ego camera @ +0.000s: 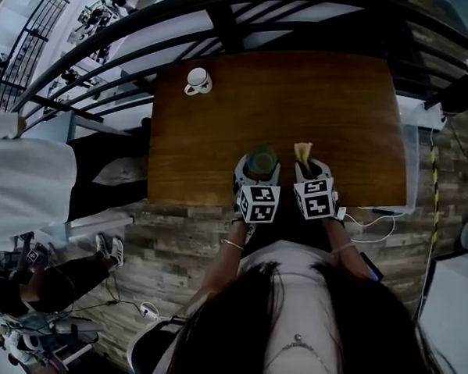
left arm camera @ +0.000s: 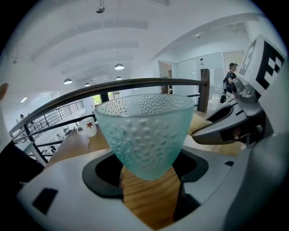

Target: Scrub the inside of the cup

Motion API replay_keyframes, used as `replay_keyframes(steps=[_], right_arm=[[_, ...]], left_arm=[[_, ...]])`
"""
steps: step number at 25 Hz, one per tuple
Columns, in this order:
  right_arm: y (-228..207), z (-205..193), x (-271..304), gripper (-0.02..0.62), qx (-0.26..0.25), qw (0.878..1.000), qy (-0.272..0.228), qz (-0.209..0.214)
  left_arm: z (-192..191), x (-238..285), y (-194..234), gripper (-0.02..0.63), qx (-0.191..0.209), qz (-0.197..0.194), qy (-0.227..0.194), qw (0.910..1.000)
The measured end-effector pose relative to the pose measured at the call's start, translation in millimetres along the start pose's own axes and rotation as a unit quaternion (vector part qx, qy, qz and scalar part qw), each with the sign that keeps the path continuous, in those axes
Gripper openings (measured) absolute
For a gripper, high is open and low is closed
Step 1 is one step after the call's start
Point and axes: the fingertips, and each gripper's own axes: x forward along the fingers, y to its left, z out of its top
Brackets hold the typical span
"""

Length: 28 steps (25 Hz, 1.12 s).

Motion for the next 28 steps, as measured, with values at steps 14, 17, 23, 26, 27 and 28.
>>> replay_keyframes(steps=[14, 17, 23, 26, 27, 28], right_arm=[[7.3, 24.9, -27.4, 0.089, -0.009, 1.000, -0.028, -0.003], [9.2, 30.6, -31.4, 0.089, -0.010, 0.999, -0.031, -0.003], [10.0, 39.6, -36.7, 0.089, -0.014, 0.999, -0.042, 0.001], [15.2, 45.2, -40.0, 0.089, -0.018, 0.999, -0.047, 0.003], [17.2, 46.2, -41.1, 0.089, -0.019, 0.999, -0.048, 0.003], [18.9, 47.2, -42.2, 0.089, -0.019, 0.999, -0.050, 0.003]], left_arm=[[23.4, -22.2, 0.6, 0.342, 0.027, -0.012, -0.017, 0.9994], [23.3, -25.4, 1.9, 0.342, 0.029, -0.014, -0.017, 0.9993], [23.9, -25.8, 6.0, 0.342, 0.034, -0.014, -0.017, 0.9992], [26.4, -29.0, 12.6, 0.342, 0.037, -0.012, -0.020, 0.9990], [26.6, -30.0, 14.6, 0.342, 0.039, -0.012, -0.021, 0.9990], [26.8, -30.6, 16.3, 0.342, 0.041, -0.012, -0.022, 0.9989]])
